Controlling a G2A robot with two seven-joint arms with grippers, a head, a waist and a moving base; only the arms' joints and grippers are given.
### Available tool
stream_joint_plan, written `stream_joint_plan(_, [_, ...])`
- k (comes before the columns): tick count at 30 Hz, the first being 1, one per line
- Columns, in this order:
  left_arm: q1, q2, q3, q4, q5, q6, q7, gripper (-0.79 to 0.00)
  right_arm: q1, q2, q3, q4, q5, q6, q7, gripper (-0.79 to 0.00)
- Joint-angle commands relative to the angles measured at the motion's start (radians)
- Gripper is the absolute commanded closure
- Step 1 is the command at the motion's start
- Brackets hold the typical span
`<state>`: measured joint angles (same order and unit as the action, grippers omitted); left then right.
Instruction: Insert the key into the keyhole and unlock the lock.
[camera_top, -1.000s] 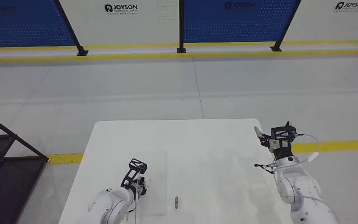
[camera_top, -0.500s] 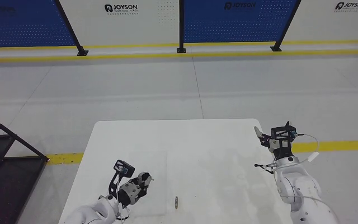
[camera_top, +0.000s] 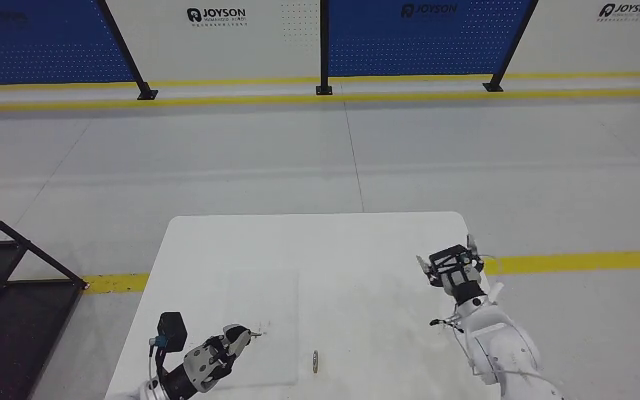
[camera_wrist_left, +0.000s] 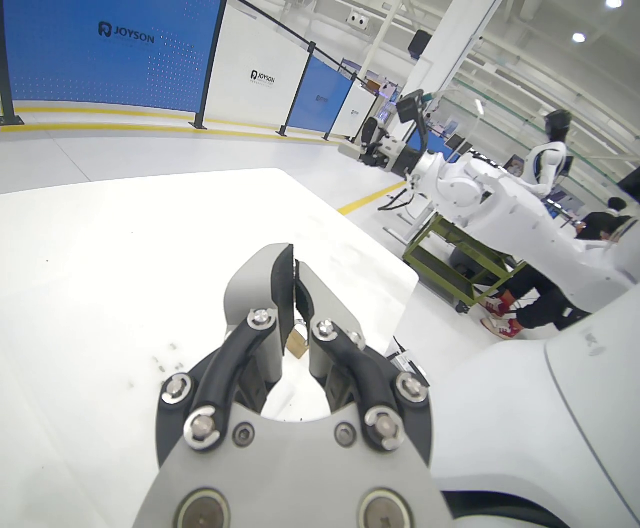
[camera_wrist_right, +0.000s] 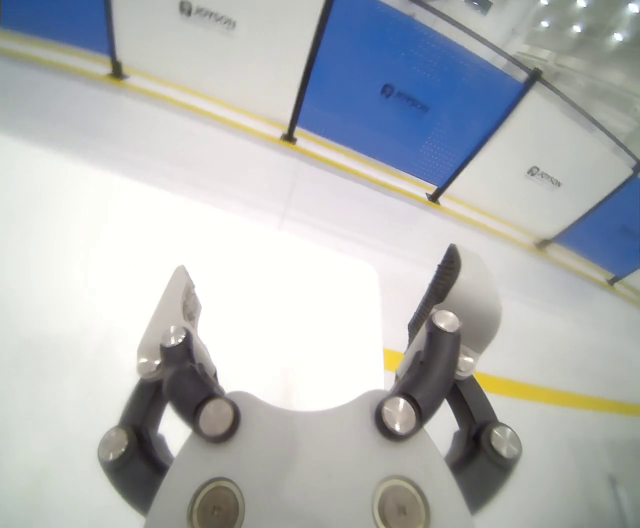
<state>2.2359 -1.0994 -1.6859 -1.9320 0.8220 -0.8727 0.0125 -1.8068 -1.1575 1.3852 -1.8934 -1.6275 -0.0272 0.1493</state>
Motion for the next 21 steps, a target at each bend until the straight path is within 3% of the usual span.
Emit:
stream_joint_plan(1, [0.0,0.0,0.0,0.0,0.0,0.0,0.0,0.0,-0.023,-0.004,-0.095,-0.025,-0.083,-0.039,0.032,-0.785])
stream_joint_plan(6, [0.0,0.0,0.0,0.0,0.0,0.0,0.0,0.0,-0.028,-0.015,-0.302,-0.02,-0.19,-0.172,0.118,-0.785])
stream_joint_plan(9, [0.0,0.0,0.0,0.0,0.0,0.0,0.0,0.0,-0.004,-0.027,-0.395,0.013,-0.175,-0.237,0.162,-0.785])
stream_joint_plan(14, [0.0,0.0,0.0,0.0,0.0,0.0,0.0,0.0,0.018,-0.042,-0.483,0.043,-0.195,-0.194,0.183,-0.785])
stream_joint_plan(21, [0.0,0.0,0.0,0.0,0.0,0.0,0.0,0.0,-0.028,-0.037,-0.506,0.023,-0.177,-0.198,0.143,-0.785])
